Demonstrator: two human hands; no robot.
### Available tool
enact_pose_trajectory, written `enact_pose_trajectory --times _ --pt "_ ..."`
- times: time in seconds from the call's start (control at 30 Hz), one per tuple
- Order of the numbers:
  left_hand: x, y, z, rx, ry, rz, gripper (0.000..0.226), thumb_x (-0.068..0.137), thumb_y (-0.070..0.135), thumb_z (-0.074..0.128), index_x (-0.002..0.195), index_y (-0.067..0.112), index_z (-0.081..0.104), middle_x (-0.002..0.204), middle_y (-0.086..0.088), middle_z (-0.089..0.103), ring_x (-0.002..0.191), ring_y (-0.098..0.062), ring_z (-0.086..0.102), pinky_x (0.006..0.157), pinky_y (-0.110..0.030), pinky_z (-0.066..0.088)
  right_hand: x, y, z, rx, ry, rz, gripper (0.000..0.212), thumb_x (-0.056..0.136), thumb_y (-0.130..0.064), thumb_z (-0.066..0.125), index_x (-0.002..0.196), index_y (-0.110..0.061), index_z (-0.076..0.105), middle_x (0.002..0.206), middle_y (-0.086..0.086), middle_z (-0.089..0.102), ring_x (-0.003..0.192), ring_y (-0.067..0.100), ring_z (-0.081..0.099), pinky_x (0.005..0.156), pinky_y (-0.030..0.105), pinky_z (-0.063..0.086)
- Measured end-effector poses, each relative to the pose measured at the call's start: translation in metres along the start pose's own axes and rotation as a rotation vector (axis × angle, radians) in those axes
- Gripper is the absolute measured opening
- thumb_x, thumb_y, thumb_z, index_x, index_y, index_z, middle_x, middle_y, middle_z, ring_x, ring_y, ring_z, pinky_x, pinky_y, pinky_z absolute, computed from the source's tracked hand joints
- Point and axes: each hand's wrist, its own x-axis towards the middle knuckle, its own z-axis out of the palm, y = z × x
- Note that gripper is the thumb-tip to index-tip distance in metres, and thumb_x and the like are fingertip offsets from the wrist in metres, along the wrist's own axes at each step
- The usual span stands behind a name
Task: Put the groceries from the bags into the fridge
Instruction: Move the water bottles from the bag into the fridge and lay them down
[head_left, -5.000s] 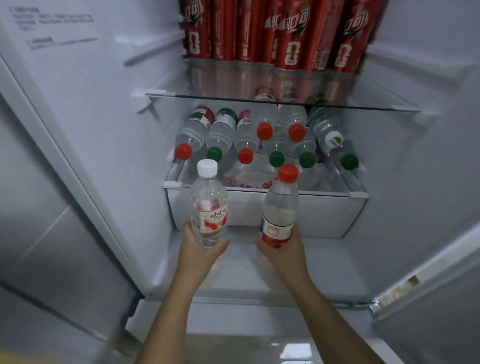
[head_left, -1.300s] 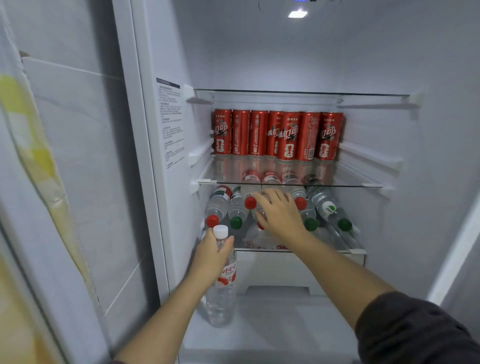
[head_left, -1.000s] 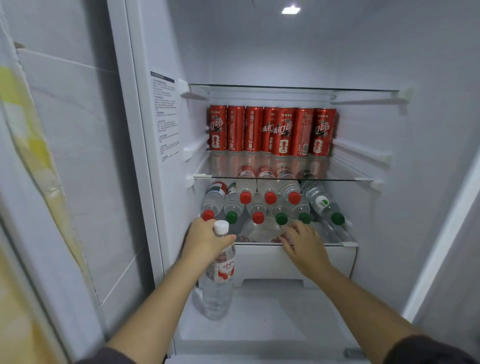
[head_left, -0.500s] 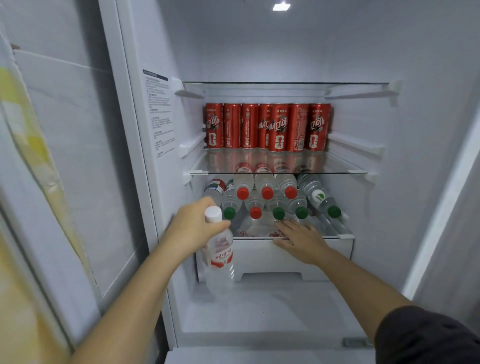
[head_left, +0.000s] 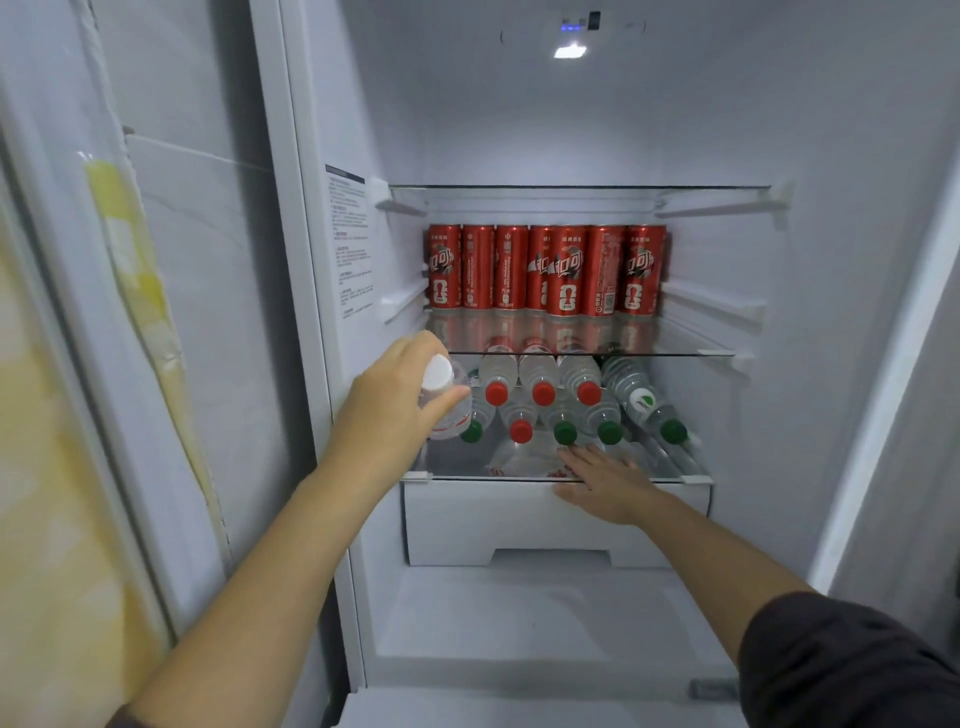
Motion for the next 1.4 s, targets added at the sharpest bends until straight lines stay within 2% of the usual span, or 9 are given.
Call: enact_pose_trajectory --times 0.13,0.3,0.47,0.7,0.9,1.13,1.3,1.33,1.4 --pt "-0.001 -0.014 0.028 0.109 0.055 0.058 0.028 0.087 0.032 0.069 0.107 0.016 0.057 0.110 -0.001 0.059 0.086 -0.025 0.059 0.067 -0.036 0.052 0.000 0.001 0.000 -0.001 -0.011 0.000 0.071 0.098 -0.063 0.025 0.156 -0.030 -0.001 0.164 -0.007 -0.005 0.151 0.016 -0.005 0.119 0.054 0.002" --pt "0.007 -0.037 0.066 0.282 0.062 0.178 0.030 0.079 0.021 0.080 0.099 0.015 0.058 0.089 -0.004 0.055 0.063 -0.019 0.051 0.047 -0.023 0.031 0.000 0.002 0.000 -0.002 -0.011 -0.013 0.071 0.099 -0.062 0.027 0.156 -0.030 -0.001 0.164 -0.006 -0.005 0.151 0.017 -0.006 0.119 0.054 0.001" --pt "0.013 -0.060 0.101 0.482 -0.043 0.162 0.047 0.062 0.011 0.090 0.100 0.013 0.064 0.086 -0.008 0.056 0.060 -0.022 0.053 0.041 -0.023 0.026 0.000 0.002 0.001 -0.008 -0.003 -0.014 0.072 0.098 -0.062 0.029 0.156 -0.030 -0.001 0.164 -0.005 -0.005 0.151 0.017 -0.006 0.120 0.054 0.002" --pt "0.018 -0.076 0.124 0.700 -0.277 -0.098 0.070 0.086 0.008 0.066 0.145 0.024 0.032 0.125 -0.010 0.051 0.101 -0.028 0.058 0.070 -0.034 0.051 0.005 0.003 -0.002 0.028 -0.020 -0.020 0.074 0.096 -0.063 0.035 0.156 -0.031 0.005 0.165 -0.006 0.001 0.151 0.016 -0.002 0.120 0.056 0.006" --pt "0.045 -0.077 0.133 0.707 -0.373 -0.120 0.072 0.089 0.002 0.057 0.150 0.022 0.024 0.134 -0.014 0.046 0.108 -0.029 0.056 0.070 -0.034 0.048 0.008 0.004 -0.007 0.057 0.000 -0.018 0.070 0.096 -0.062 0.037 0.155 -0.033 0.015 0.164 -0.007 0.011 0.150 0.018 0.010 0.119 0.055 0.013" --pt "0.069 -0.085 0.148 0.693 -0.435 -0.126 0.073 0.086 -0.001 0.060 0.149 0.016 0.025 0.137 -0.014 0.044 0.113 -0.029 0.053 0.076 -0.035 0.049 0.007 0.003 -0.006 0.069 -0.004 -0.007 0.068 0.097 -0.060 0.037 0.155 -0.034 0.012 0.164 -0.009 0.007 0.151 0.016 0.006 0.120 0.054 0.009" --pt "0.068 -0.087 0.149 0.582 -0.436 -0.180 0.071 0.090 -0.002 0.053 0.150 0.024 0.026 0.136 -0.013 0.044 0.113 -0.031 0.052 0.078 -0.035 0.047 0.004 0.002 -0.011 0.054 -0.031 -0.010 0.072 0.095 -0.063 0.038 0.155 -0.033 0.012 0.164 -0.009 0.007 0.150 0.016 0.008 0.120 0.054 0.012" --pt "0.066 -0.086 0.149 0.525 -0.417 -0.239 0.068 0.092 0.001 0.052 0.149 0.025 0.026 0.136 -0.014 0.043 0.114 -0.032 0.050 0.080 -0.036 0.047 0.005 0.001 -0.014 0.059 -0.056 -0.011 0.072 0.094 -0.063 0.039 0.155 -0.033 0.015 0.163 -0.008 0.011 0.150 0.018 0.013 0.119 0.054 0.016" --pt "0.061 -0.080 0.147 0.419 -0.306 -0.378 0.062 0.093 0.008 0.056 0.146 0.021 0.027 0.136 -0.014 0.040 0.115 -0.033 0.048 0.078 -0.036 0.048 0.008 -0.003 -0.022 0.122 -0.070 -0.022 0.061 0.093 -0.057 0.046 0.148 -0.032 0.035 0.153 -0.004 0.037 0.135 0.021 0.041 0.109 0.050 0.038"
